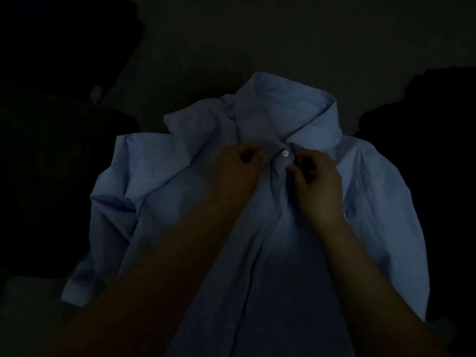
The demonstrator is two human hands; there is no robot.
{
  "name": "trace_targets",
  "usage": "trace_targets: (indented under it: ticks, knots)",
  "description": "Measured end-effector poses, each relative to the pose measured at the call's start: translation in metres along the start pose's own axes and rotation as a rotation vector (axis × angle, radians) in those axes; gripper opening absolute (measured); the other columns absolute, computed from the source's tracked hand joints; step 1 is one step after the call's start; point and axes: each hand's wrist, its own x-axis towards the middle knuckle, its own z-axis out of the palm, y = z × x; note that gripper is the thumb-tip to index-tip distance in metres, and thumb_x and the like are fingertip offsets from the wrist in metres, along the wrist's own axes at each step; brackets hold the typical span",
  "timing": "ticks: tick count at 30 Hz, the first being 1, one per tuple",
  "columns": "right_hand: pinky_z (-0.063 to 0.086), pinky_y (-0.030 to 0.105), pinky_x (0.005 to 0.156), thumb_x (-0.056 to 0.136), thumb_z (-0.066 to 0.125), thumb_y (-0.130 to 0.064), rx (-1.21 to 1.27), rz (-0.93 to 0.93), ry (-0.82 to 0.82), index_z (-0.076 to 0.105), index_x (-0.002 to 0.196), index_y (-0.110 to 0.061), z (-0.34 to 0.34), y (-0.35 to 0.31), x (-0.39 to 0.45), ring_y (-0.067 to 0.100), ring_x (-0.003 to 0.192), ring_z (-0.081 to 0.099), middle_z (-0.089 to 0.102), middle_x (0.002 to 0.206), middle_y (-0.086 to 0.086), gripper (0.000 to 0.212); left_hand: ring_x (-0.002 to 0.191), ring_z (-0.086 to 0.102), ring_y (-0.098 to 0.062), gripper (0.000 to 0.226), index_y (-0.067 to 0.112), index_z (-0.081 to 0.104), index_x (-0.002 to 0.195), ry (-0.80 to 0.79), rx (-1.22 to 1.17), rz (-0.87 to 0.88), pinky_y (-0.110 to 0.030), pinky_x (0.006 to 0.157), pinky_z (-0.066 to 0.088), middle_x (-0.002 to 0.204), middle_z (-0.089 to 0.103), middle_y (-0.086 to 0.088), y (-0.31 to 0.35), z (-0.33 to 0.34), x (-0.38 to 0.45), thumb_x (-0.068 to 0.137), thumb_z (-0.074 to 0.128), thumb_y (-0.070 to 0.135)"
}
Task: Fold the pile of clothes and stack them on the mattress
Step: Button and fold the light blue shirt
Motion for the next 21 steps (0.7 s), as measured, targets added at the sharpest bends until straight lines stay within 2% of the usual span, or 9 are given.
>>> trace_targets:
  ticks: [2,4,6,9,10,14,16,18,21]
  knots:
    - [0.037,0.005,0.073,0.091,0.060,-0.019,-0.050,0.010,0.055,0.063,0.105,-0.010,-0.005,0.002,-0.009,0.007,0.088,0.054,0.056,0.102,-0.001,0.017,0.099,0.058,-0.023,0.028,0.007,0.068,0.102,0.211,0.409,0.171,-0.024,0.087,0.037,0.106,0.065,-0.012,-0.019,-0.024,-0.010,0.094,0.049,0.026]
    - [0.035,0.010,0.072,0.092,0.059,-0.020,-0.091,-0.026,0.130,0.064,0.100,-0.008,-0.005,-0.007,-0.013,0.013,0.085,0.056,0.054,0.097,-0.002,0.015,0.108,0.053,-0.034,0.036,0.007,0.065,0.110,0.403,0.770,0.227,-0.038,0.094,0.036,0.114,0.061,-0.017,-0.038,-0.055,-0.013,0.090,0.047,0.031]
    - [0.034,0.013,0.074,0.092,0.058,-0.021,-0.123,-0.131,0.158,0.064,0.099,-0.006,0.001,-0.023,-0.007,0.019,0.089,0.056,0.056,0.096,0.000,0.018,0.108,0.053,-0.039,0.035,0.006,0.063,0.112,0.533,0.819,0.239,-0.046,0.091,0.039,0.115,0.060,-0.019,-0.048,-0.082,-0.009,0.083,0.061,0.025]
    - [0.035,0.023,0.092,0.089,0.057,-0.028,-0.221,-0.259,0.078,0.060,0.116,-0.004,0.017,-0.049,0.026,0.026,0.108,0.053,0.061,0.116,0.013,0.036,0.130,0.037,-0.036,0.073,0.012,0.037,0.142,0.413,0.907,0.012,-0.044,0.103,0.026,0.143,0.039,-0.018,-0.047,-0.111,-0.004,0.081,0.058,0.047]
    - [0.036,0.029,0.097,0.089,0.056,-0.031,-0.242,-0.245,0.031,0.056,0.122,-0.002,0.024,-0.055,0.043,0.028,0.115,0.051,0.058,0.123,0.015,0.044,0.133,0.033,-0.035,0.076,0.013,0.033,0.144,0.343,0.934,-0.035,-0.043,0.106,0.024,0.146,0.036,-0.017,-0.048,-0.119,-0.001,0.081,0.052,0.052]
    - [0.027,0.041,0.108,0.079,0.038,-0.056,-0.579,-0.027,-0.019,0.041,0.135,-0.004,0.031,-0.041,0.110,0.035,0.131,0.035,0.041,0.140,0.021,0.076,0.119,0.051,-0.036,0.067,0.011,0.068,0.103,0.171,1.016,0.183,-0.046,0.097,0.035,0.108,0.065,-0.015,-0.056,-0.146,-0.007,0.076,0.027,0.056]
    - [0.029,0.047,0.109,0.079,0.052,-0.056,-0.603,0.186,0.003,0.035,0.137,-0.004,0.016,-0.022,0.125,0.036,0.134,0.031,0.035,0.143,0.022,0.080,0.110,0.056,-0.038,0.073,0.007,0.066,0.108,0.154,1.002,0.256,-0.048,0.096,0.038,0.107,0.065,-0.018,-0.063,-0.148,-0.011,0.081,0.025,0.061]
    - [0.034,0.048,0.108,0.078,0.067,-0.051,-0.414,0.353,-0.059,0.027,0.141,-0.003,-0.001,-0.004,0.125,0.036,0.134,0.035,0.035,0.145,0.022,0.089,0.122,0.046,-0.039,0.081,0.002,0.047,0.133,0.064,0.945,0.185,-0.047,0.106,0.032,0.130,0.052,-0.023,-0.069,-0.143,-0.014,0.086,0.022,0.063]
    - [0.032,0.044,0.110,0.079,0.069,-0.049,-0.290,0.307,-0.135,0.018,0.146,-0.003,-0.016,0.009,0.110,0.035,0.135,0.035,0.034,0.147,0.021,0.096,0.139,0.022,-0.036,0.085,0.010,0.012,0.150,0.008,0.882,-0.052,-0.045,0.112,0.020,0.153,0.022,-0.018,-0.068,-0.123,-0.014,0.086,0.028,0.064]
